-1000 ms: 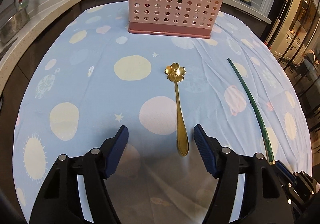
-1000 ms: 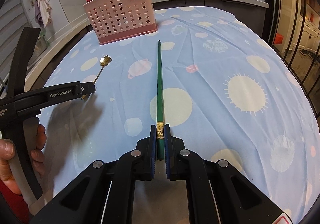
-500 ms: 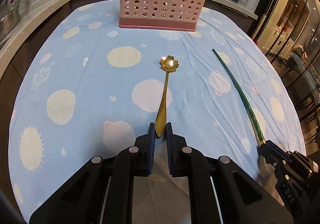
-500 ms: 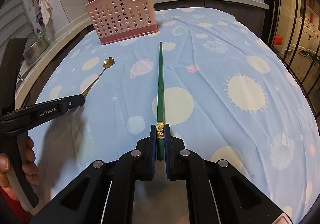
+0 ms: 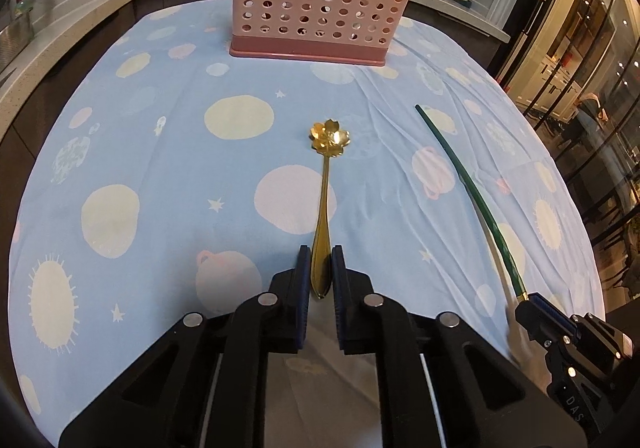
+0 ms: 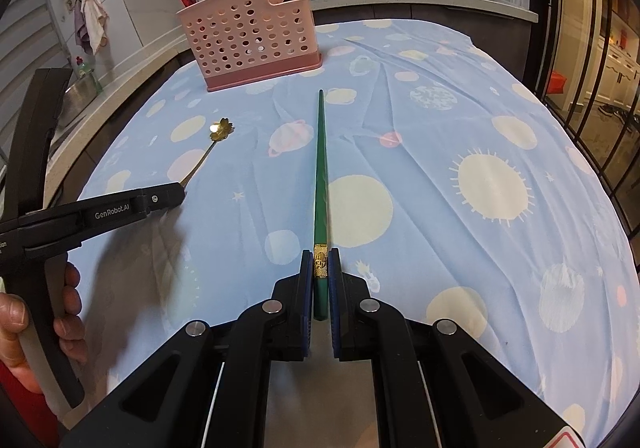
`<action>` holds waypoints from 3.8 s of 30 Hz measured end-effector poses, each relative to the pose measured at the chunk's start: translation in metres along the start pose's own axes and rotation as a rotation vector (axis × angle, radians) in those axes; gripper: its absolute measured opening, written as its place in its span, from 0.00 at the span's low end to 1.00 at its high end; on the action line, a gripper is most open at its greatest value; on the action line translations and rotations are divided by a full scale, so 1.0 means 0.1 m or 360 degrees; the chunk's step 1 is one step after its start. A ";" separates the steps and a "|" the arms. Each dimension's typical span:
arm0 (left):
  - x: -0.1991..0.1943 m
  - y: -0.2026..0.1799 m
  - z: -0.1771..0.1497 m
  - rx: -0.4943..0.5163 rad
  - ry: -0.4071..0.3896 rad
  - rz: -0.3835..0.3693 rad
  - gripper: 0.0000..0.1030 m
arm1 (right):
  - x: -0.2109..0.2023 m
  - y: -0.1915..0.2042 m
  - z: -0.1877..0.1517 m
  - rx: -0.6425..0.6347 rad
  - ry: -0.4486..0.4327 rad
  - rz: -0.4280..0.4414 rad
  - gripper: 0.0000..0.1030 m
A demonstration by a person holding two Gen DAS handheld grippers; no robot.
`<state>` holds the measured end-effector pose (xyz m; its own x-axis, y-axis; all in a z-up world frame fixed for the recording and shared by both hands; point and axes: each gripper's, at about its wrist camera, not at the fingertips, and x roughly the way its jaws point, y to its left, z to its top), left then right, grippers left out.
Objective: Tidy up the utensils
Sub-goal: 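Lift the gold spoon with the left tool while the right tool carries the green chopstick toward the holder, then lower the spoon into the holder with the left tool while the right tool releases the green chopstick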
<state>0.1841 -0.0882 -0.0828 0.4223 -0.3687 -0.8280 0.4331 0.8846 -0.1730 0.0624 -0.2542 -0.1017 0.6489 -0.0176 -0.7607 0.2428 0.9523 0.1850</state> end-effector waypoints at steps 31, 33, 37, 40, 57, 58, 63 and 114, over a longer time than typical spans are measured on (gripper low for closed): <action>-1.21 0.01 -0.23 0.0043 -0.0264 -0.0009 0.01 | -0.97 0.23 0.19 -0.0046 -0.0298 0.0191 0.07; -1.30 -0.02 -0.19 0.0059 -0.0290 -0.0004 0.01 | -1.07 0.22 0.23 -0.0041 -0.0332 0.0206 0.07; -1.45 -0.09 -0.09 0.0112 -0.0343 0.0022 0.01 | -1.26 0.21 0.38 -0.0026 -0.0406 0.0254 0.07; -1.52 -0.14 0.01 0.0158 -0.0374 0.0045 0.01 | -1.38 0.22 0.49 -0.0039 -0.0467 0.0254 0.07; -1.48 -0.15 0.19 0.0250 -0.0403 0.0159 0.01 | -1.50 0.36 0.90 -0.0087 -0.0624 0.0292 0.07; -1.49 -0.14 0.20 0.0243 -0.0408 0.0147 0.01 | -1.49 0.37 0.91 -0.0089 -0.0626 0.0292 0.06; -1.56 -0.13 0.35 0.0231 -0.0432 0.0094 0.01 | -1.51 0.40 1.09 -0.0109 -0.0677 0.0286 0.06; -0.53 0.31 2.77 0.0172 -0.0446 0.0291 0.04 | 0.20 0.65 3.62 -0.0170 -0.0717 0.0053 0.09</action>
<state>0.3962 -0.1203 0.1032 0.6963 -0.2843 -0.6590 0.4056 0.9134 0.0344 0.3522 -0.3028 0.1207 0.9094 -0.0950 -0.4050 0.1565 0.9801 0.1217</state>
